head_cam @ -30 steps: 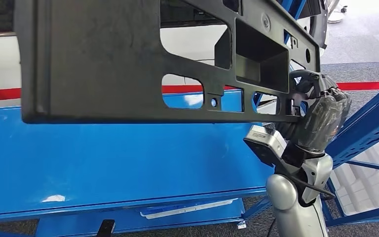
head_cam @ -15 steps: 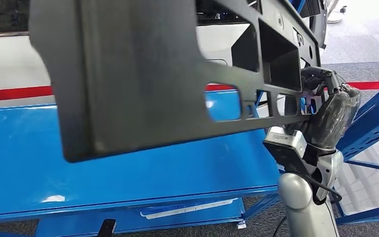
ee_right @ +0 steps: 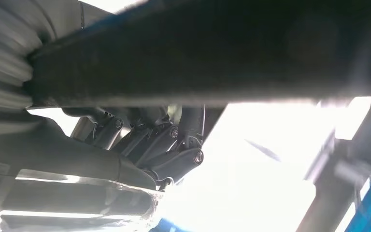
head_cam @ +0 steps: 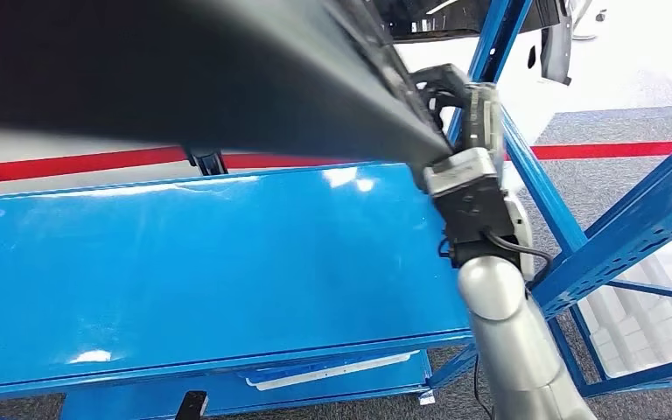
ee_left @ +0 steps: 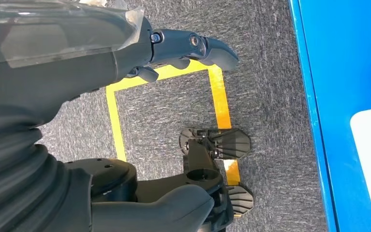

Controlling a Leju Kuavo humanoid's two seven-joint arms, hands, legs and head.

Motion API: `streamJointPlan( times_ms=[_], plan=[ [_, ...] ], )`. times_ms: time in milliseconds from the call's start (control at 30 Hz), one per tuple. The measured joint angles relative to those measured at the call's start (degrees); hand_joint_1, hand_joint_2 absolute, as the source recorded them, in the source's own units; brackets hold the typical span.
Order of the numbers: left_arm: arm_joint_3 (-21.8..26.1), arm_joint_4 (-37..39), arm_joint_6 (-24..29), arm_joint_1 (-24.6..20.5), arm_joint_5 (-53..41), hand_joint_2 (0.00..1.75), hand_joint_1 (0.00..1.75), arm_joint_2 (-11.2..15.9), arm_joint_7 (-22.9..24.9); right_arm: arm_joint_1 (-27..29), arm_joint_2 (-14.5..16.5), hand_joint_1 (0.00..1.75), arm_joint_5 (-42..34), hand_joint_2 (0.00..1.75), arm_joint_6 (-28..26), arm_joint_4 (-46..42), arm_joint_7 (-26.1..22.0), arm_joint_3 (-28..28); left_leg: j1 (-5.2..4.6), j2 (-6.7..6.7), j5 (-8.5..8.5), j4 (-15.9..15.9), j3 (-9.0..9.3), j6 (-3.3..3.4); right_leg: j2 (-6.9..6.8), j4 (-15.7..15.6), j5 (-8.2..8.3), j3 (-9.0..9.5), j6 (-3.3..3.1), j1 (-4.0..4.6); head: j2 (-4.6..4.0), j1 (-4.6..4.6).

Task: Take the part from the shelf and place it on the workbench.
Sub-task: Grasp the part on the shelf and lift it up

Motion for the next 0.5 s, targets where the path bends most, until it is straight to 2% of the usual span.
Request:
streamJointPlan(
  times_ms=[167, 367, 433, 500],
  plan=[
    [0.0, 0.0, 0.0, 0.0, 0.2, 1.75, 0.0, -0.2, -0.1, -2.6, 4.5, 1.75, 0.3, 1.75, 2.2, 5.4, 1.1, 4.5, 0.03, -0.05, 0.04, 0.0, -0.13, 0.02, -0.12, 0.0, -0.01, -0.04, -0.01, 0.11, 0.02, 0.12],
    [0.3, 0.0, 1.3, 0.2, 0.0, 1.75, 0.0, -0.1, 0.7, -2.7, 10.6, 1.75, 1.3, 1.75, 5.8, 9.0, 4.3, 8.6, -0.03, -0.09, -0.35, 0.5, -0.42, 0.58, -0.15, -0.1, -0.08, 0.0, 0.3, -0.71, 0.01, 0.11],
    [0.4, 0.0, 1.5, 0.3, 0.1, 1.75, 0.0, 0.0, 1.2, -2.6, 12.0, 1.75, 2.0, 1.75, 6.5, 9.5, 5.0, 9.2, 0.09, -0.05, -0.19, 0.2, -0.28, 0.98, -0.17, 0.0, -0.19, -0.13, 0.57, -0.71, 0.01, 0.1],
    [0.4, 0.0, 1.6, 0.3, 0.1, 1.75, 0.0, 0.0, 1.4, -2.6, 12.9, 1.75, 2.3, 1.75, 6.7, 9.8, 5.2, 9.4, 0.34, 0.05, 0.08, -0.3, 0.14, 1.6, -0.25, 2.6, -1.65, -1.35, 0.45, -0.51, 0.02, 0.21]
  ],
)
